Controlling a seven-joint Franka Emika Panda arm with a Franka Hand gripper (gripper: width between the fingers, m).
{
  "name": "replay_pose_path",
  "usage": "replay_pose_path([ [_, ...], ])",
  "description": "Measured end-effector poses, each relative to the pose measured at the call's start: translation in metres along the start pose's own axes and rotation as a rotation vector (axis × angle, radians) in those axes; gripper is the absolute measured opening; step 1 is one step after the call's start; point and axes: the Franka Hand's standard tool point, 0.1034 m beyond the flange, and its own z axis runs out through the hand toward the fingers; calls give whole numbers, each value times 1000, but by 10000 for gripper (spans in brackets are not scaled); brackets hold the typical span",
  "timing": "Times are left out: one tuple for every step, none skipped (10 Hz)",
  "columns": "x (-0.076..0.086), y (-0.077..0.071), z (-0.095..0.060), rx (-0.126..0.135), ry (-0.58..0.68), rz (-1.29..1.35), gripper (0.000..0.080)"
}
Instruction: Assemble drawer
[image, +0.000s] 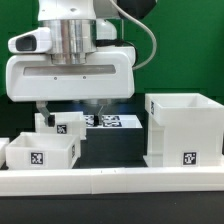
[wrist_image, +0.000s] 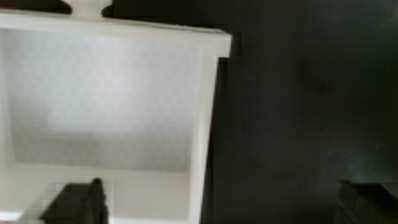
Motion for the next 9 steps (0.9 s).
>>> replay_pose_path([
  [0, 1, 2, -2, 1, -1, 649],
  [-1, 5, 13, -16, 15, -5, 649],
  [-6, 8, 26, -27, 13, -6, 649],
  [-9, 10, 36, -31, 6, -4, 649],
  [-10, 11, 45, -36, 12, 2, 649],
  [-11, 12, 53, -43, 21, 5, 649],
  [-13, 12, 58, -46, 18, 4, 649],
  [-15, 11, 61, -48, 17, 1, 649],
  [-18, 8, 63, -47, 11, -3, 649],
])
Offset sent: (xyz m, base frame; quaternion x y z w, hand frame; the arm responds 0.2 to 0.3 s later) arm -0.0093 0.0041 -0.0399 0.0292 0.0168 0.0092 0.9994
